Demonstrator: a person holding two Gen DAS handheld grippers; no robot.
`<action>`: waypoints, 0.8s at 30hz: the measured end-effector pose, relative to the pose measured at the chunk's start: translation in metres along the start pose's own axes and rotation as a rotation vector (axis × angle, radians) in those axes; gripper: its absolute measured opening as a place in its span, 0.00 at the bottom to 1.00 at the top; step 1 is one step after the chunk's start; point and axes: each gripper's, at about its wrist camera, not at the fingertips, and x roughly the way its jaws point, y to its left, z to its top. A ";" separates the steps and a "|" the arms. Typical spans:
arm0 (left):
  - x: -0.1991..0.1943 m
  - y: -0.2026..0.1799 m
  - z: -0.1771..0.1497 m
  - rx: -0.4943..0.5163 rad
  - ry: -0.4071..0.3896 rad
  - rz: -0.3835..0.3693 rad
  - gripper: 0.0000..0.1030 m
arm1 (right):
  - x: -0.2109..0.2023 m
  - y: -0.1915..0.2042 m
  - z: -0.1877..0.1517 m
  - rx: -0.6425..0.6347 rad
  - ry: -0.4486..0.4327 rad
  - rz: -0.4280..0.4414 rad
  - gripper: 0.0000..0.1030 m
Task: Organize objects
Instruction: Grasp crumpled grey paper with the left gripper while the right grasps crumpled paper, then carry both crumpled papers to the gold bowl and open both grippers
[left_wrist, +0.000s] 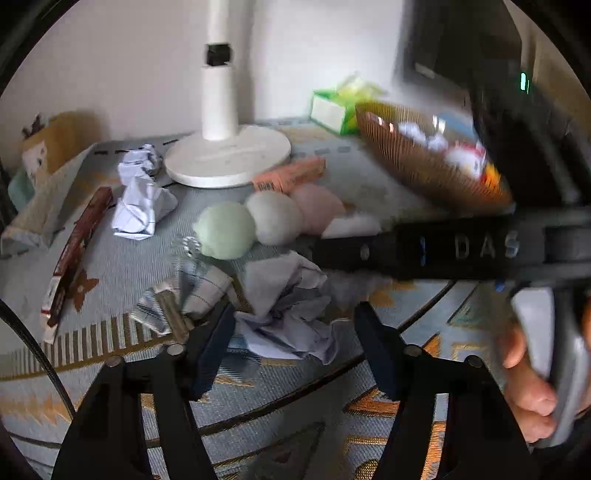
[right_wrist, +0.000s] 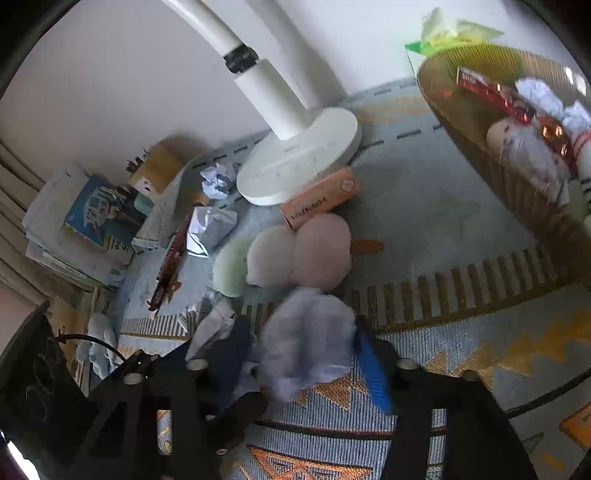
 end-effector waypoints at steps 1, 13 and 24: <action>0.002 -0.003 0.000 0.012 0.007 0.003 0.47 | -0.001 -0.001 0.000 -0.001 -0.009 -0.007 0.40; -0.065 -0.036 -0.016 0.017 -0.147 -0.044 0.45 | -0.088 -0.008 -0.028 -0.050 -0.093 0.011 0.38; -0.048 -0.040 -0.052 -0.106 -0.105 -0.058 0.45 | -0.119 -0.062 -0.094 -0.084 0.000 -0.143 0.40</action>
